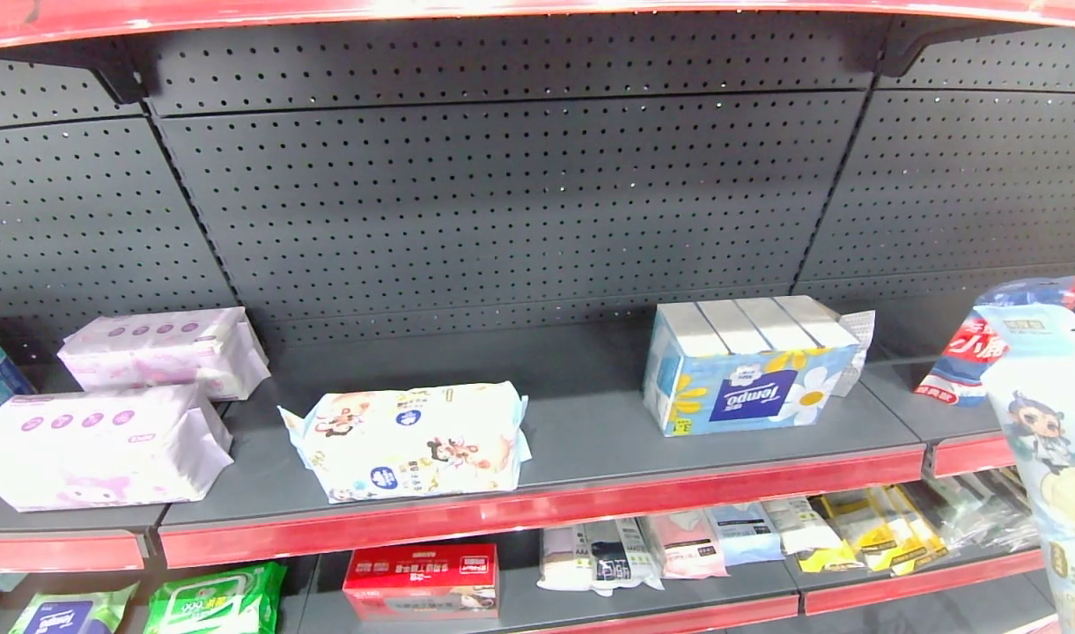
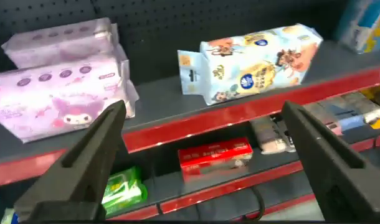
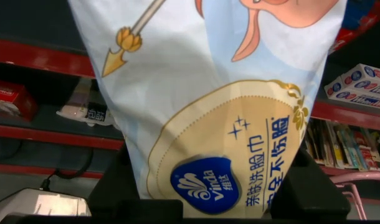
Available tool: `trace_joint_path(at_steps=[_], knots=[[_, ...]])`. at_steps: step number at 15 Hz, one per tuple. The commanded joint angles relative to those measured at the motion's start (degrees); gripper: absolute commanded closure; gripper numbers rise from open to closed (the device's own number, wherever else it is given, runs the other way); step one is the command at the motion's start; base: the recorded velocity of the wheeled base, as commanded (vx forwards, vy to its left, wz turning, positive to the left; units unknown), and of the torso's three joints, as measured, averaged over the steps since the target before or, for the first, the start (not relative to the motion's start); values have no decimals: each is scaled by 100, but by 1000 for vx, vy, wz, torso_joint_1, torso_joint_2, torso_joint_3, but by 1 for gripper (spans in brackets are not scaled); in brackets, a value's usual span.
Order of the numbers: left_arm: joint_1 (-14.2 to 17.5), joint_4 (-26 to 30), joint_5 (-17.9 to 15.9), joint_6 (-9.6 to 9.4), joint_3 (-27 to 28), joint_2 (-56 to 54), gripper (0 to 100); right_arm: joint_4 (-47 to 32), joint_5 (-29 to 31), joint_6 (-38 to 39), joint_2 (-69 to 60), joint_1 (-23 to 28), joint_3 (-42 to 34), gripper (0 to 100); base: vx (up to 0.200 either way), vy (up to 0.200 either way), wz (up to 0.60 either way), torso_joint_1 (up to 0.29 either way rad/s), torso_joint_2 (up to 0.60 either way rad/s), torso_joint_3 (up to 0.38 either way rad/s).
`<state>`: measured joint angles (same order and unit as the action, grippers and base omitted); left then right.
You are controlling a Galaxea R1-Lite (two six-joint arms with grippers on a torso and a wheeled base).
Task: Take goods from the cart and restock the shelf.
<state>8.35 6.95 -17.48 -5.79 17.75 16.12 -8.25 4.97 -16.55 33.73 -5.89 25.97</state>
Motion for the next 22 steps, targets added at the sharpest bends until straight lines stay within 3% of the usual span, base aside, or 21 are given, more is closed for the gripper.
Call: trace_joint_path(at_steps=[1,3,4,5,6,7,8,9,10,12,13,15,17,18,19,20,22], knots=[[211,-1,808,-27,-44,6,0,-1,4,12,2,26,5,100,0,0,0,0,0,0],[492,-150,2372,131,-17,146,0,-1,12,12,2,26,23,100,0,0,0,0,0,0],[343,-176,2267,122,-26,6,0,-1,12,12,2,26,5,100,0,0,0,0,0,0],[237,-159,2056,113,-35,-47,0,-1,12,3,-7,26,-13,100,0,0,0,0,0,0],[-220,-159,1054,-10,-79,-74,0,-1,12,3,2,26,-21,100,0,0,0,0,0,0],[-404,-159,641,-19,-70,-91,0,-1,12,-6,11,26,-13,100,0,0,0,0,0,0],[-826,-159,-142,-54,-8,-47,0,-1,21,-14,55,26,23,100,0,0,0,0,0,0],[-1125,-150,-440,-63,115,-3,0,-1,21,-14,63,26,40,100,0,0,0,0,0,0],[-1292,-141,-511,-1,247,23,0,-1,39,-23,63,26,40,100,0,0,0,0,0,0],[-1371,-159,-519,895,537,-38,0,-10,65,-67,125,26,84,100,0,0,0,0,0,0],[-1433,-159,-555,1168,598,-56,0,-10,65,-208,204,35,146,100,0,0,0,0,0,0],[-1802,-132,-678,1177,449,-117,0,-1,65,-304,415,44,286,100,0,0,0,0,0,0],[-1723,-115,-511,1001,247,-47,0,-1,65,-313,503,44,339,100,0,0,0,0,0,0],[-1398,-106,333,781,36,-91,0,8,56,-304,503,44,330,100,0,0,0,0,0,0],[-1327,-115,1010,720,9,-170,0,8,48,-304,485,44,330,100,0,0,0,0,0,0],[-1327,-115,1441,702,9,-214,0,8,39,-304,459,35,313,100,0,0,0,0,0,0],[-1327,-97,1757,588,0,-214,0,8,30,-296,450,26,277,100,0,0,0,0,0,0]])
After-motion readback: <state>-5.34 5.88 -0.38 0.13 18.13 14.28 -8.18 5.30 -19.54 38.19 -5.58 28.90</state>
